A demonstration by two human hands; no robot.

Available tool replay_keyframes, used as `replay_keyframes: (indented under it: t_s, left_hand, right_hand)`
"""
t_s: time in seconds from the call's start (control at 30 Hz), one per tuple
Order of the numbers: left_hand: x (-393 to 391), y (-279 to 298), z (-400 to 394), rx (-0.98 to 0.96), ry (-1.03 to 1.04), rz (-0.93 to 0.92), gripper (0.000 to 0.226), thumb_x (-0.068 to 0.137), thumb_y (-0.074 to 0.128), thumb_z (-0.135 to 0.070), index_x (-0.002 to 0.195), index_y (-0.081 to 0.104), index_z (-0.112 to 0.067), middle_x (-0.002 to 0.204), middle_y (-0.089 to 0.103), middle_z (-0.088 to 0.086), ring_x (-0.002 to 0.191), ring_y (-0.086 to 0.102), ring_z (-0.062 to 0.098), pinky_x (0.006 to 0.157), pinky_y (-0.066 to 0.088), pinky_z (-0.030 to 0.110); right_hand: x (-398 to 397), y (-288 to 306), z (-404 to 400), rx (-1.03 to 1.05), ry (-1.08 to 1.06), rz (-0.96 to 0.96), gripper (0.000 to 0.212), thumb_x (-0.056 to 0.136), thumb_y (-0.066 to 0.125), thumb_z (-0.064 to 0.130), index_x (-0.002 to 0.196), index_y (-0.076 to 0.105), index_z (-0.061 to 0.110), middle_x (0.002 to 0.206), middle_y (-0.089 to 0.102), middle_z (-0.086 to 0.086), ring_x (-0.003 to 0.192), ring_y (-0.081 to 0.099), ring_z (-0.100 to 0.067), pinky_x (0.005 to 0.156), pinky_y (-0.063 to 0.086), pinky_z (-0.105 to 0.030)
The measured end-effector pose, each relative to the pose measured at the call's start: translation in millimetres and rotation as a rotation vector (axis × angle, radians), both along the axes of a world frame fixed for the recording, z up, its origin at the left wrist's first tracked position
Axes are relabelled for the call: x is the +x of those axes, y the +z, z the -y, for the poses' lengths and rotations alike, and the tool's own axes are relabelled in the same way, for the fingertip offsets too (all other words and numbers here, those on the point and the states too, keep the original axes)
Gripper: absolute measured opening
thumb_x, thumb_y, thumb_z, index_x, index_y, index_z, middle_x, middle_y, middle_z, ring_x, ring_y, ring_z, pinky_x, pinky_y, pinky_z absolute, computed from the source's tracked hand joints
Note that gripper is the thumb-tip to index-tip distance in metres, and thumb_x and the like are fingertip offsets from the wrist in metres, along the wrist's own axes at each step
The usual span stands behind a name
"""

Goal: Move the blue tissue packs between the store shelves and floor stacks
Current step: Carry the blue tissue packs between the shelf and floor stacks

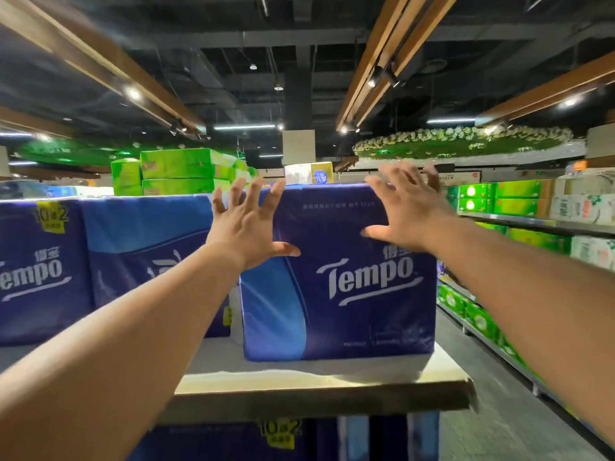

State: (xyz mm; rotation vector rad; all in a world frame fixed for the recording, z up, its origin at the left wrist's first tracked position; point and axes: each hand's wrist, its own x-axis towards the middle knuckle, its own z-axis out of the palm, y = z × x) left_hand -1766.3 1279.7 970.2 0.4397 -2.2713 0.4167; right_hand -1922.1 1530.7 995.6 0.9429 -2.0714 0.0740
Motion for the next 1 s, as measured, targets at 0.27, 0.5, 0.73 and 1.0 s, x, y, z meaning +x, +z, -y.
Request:
replay_keyframes:
  t_s: [0.27, 0.5, 0.73, 1.0]
  left_hand:
    - [106, -24, 3, 0.05, 0.009, 0.024, 0.121, 0.064, 0.054, -0.093, 0.158, 0.001, -0.037, 0.163, 0.011, 0.006, 0.15, 0.003, 0.033, 0.119, 0.003, 0.062]
    - [216, -77, -1, 0.063, -0.03, 0.103, 0.12, 0.063, 0.046, -0.097, 0.157, 0.002, -0.036, 0.161, 0.019, 0.006, 0.149, 0.01, 0.035, 0.118, 0.007, 0.061]
    - [318, -136, -9, 0.145, -0.011, 0.228, 0.114, 0.068, 0.048, -0.094, 0.157, 0.007, -0.036, 0.159, 0.025, 0.003, 0.147, 0.013, 0.033, 0.119, 0.011, 0.061]
    - [412, -249, -54, 0.219, -0.011, 0.372, 0.111, 0.072, 0.04, -0.094, 0.158, 0.006, -0.033, 0.16, 0.024, 0.006, 0.148, 0.014, 0.034, 0.117, 0.014, 0.059]
  right_hand:
    - [126, -57, 7, -0.022, -0.02, 0.131, 0.087, 0.084, 0.05, 0.075, 0.151, 0.024, 0.026, 0.159, 0.017, -0.007, 0.147, 0.005, -0.029, 0.117, 0.014, -0.053]
    - [248, -107, 15, -0.02, -0.025, 0.171, 0.086, 0.082, 0.052, 0.076, 0.148, 0.031, 0.025, 0.155, 0.028, -0.006, 0.142, 0.017, -0.028, 0.113, 0.022, -0.053]
    - [347, -172, 4, 0.03, -0.041, 0.32, 0.083, 0.081, 0.051, 0.076, 0.146, 0.032, 0.027, 0.153, 0.029, -0.005, 0.14, 0.021, -0.028, 0.111, 0.023, -0.053]
    - [446, -288, -15, 0.082, -0.003, 0.512, 0.083, 0.08, 0.052, 0.076, 0.146, 0.035, 0.027, 0.152, 0.033, -0.003, 0.141, 0.023, -0.028, 0.109, 0.026, -0.052]
